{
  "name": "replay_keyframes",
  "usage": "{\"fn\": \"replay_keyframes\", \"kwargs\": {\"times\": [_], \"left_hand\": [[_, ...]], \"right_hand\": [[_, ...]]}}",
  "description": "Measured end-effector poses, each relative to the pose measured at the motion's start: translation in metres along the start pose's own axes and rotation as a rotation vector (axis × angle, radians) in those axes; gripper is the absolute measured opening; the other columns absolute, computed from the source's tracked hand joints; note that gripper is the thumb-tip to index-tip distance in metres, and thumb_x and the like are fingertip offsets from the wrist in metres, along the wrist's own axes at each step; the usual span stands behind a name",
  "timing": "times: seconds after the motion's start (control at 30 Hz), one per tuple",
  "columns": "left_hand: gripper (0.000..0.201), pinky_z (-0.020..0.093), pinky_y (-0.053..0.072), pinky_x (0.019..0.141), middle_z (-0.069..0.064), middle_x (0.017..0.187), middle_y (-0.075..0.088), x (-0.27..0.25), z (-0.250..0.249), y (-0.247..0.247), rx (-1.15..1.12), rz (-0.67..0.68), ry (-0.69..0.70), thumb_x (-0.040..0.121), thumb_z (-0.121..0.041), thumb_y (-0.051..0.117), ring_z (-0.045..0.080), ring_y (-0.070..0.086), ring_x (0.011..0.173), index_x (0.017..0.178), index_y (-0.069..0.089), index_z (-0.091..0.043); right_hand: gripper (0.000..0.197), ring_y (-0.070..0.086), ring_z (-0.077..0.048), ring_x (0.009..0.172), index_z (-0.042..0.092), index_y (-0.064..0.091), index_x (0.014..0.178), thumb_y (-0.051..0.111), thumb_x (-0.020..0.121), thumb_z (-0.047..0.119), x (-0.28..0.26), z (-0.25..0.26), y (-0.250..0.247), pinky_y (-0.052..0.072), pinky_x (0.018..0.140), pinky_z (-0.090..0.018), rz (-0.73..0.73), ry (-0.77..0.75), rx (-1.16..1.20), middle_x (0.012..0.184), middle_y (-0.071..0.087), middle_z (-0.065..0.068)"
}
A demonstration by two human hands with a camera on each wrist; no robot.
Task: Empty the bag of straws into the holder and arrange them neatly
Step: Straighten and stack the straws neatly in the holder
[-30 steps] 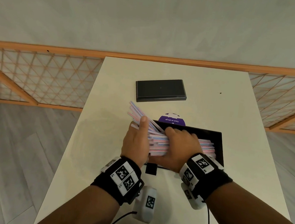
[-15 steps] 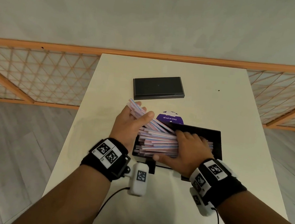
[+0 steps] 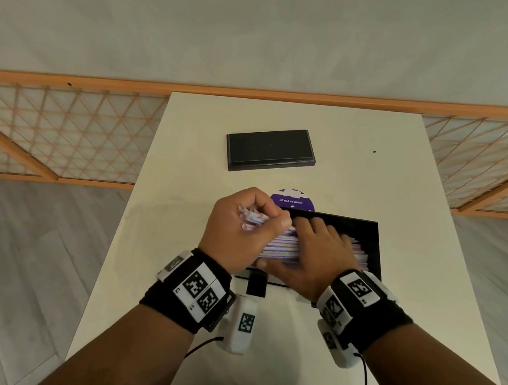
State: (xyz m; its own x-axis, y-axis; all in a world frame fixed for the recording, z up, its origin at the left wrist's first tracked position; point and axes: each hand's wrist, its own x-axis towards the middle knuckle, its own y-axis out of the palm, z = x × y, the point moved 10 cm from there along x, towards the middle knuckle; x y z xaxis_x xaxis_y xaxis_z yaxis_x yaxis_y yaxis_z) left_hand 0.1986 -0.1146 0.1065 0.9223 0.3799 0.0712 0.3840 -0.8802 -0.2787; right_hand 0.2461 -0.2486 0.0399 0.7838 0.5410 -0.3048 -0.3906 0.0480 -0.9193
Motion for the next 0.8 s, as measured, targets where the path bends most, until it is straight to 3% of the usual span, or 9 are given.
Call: {"fn": "replay_keyframes", "kwargs": {"times": [0.1, 0.2, 0.3, 0.4, 0.47, 0.53, 0.63, 0.7, 0.8], "left_hand": [[0.015, 0.048, 0.060, 0.080, 0.007, 0.085, 0.076, -0.007, -0.017, 0.010, -0.124, 0.149, 0.090, 0.083, -0.010, 0.078, 0.027, 0.075, 0.088, 0.079, 0.064, -0.014], [0.016, 0.045, 0.059, 0.090, 0.009, 0.091, 0.077, -0.004, -0.015, 0.008, -0.297, 0.221, 0.048, 0.082, -0.006, 0.077, 0.029, 0.074, 0.102, 0.082, 0.061, -0.008], [0.023, 0.048, 0.056, 0.097, 0.007, 0.105, 0.077, 0.011, 0.024, -0.020, -0.261, -0.015, -0.097, 0.074, -0.010, 0.084, 0.021, 0.072, 0.106, 0.089, 0.066, -0.014], [0.044, 0.038, 0.055, 0.093, 0.004, 0.114, 0.073, 0.011, 0.057, -0.048, -0.325, -0.270, -0.281, 0.063, -0.036, 0.087, 0.020, 0.069, 0.109, 0.101, 0.066, -0.028], [0.034, 0.039, 0.055, 0.090, 0.011, 0.111, 0.071, 0.005, 0.077, -0.051, -0.572, -0.380, -0.415, 0.078, -0.038, 0.079, 0.028, 0.068, 0.108, 0.104, 0.066, -0.021], [0.033, 0.042, 0.056, 0.094, 0.016, 0.116, 0.069, -0.003, 0.088, -0.049, -0.748, -0.451, -0.515, 0.092, -0.041, 0.067, 0.031, 0.068, 0.112, 0.111, 0.064, -0.014], [0.042, 0.044, 0.056, 0.097, 0.018, 0.122, 0.068, -0.004, 0.086, -0.036, -0.834, -0.433, -0.570, 0.095, -0.043, 0.062, 0.030, 0.068, 0.113, 0.122, 0.063, -0.011], [0.031, 0.042, 0.058, 0.088, 0.016, 0.112, 0.072, 0.001, 0.077, -0.029, -0.770, -0.388, -0.539, 0.095, -0.035, 0.064, 0.030, 0.071, 0.105, 0.114, 0.065, -0.010], [0.025, 0.050, 0.060, 0.086, 0.015, 0.094, 0.077, 0.005, 0.064, -0.025, -0.540, -0.347, -0.470, 0.095, -0.031, 0.067, 0.036, 0.074, 0.088, 0.084, 0.065, -0.009]], "right_hand": [[0.078, 0.052, -0.022, 0.106, 0.031, 0.040, 0.121, 0.038, 0.065, 0.085, -0.002, -0.001, -0.008, 0.040, 0.093, -0.044, -0.109, 0.022, 0.038, 0.118, 0.052, 0.007], [0.065, 0.050, -0.023, 0.101, 0.028, 0.043, 0.116, 0.052, 0.070, 0.073, -0.005, -0.002, -0.017, 0.039, 0.087, -0.043, -0.204, 0.050, 0.056, 0.113, 0.052, 0.005], [0.072, 0.047, -0.024, 0.111, 0.028, 0.040, 0.123, 0.053, 0.070, 0.074, -0.003, -0.006, -0.013, 0.037, 0.096, -0.046, -0.130, 0.095, 0.028, 0.124, 0.050, 0.003], [0.085, 0.044, -0.021, 0.119, 0.031, 0.035, 0.132, 0.046, 0.068, 0.086, -0.001, -0.002, -0.009, 0.035, 0.105, -0.045, -0.076, 0.042, 0.046, 0.132, 0.046, 0.006], [0.087, 0.043, -0.019, 0.121, 0.032, 0.034, 0.135, 0.045, 0.068, 0.087, -0.002, -0.002, -0.008, 0.034, 0.108, -0.044, -0.062, -0.003, 0.071, 0.134, 0.045, 0.008], [0.090, 0.043, -0.019, 0.122, 0.032, 0.032, 0.138, 0.043, 0.068, 0.087, -0.003, -0.006, -0.006, 0.033, 0.110, -0.044, -0.048, -0.018, 0.084, 0.137, 0.044, 0.009], [0.096, 0.044, -0.021, 0.122, 0.034, 0.027, 0.142, 0.034, 0.065, 0.091, -0.003, -0.005, 0.000, 0.030, 0.111, -0.048, -0.023, -0.024, 0.074, 0.136, 0.046, 0.009], [0.095, 0.044, -0.023, 0.121, 0.037, 0.023, 0.143, 0.033, 0.066, 0.092, 0.000, 0.004, 0.003, 0.029, 0.111, -0.049, 0.007, -0.052, 0.059, 0.132, 0.047, 0.007], [0.091, 0.045, -0.022, 0.119, 0.036, 0.029, 0.140, 0.042, 0.066, 0.089, 0.008, 0.016, 0.001, 0.031, 0.110, -0.048, -0.006, -0.076, 0.090, 0.129, 0.046, 0.005]]}}
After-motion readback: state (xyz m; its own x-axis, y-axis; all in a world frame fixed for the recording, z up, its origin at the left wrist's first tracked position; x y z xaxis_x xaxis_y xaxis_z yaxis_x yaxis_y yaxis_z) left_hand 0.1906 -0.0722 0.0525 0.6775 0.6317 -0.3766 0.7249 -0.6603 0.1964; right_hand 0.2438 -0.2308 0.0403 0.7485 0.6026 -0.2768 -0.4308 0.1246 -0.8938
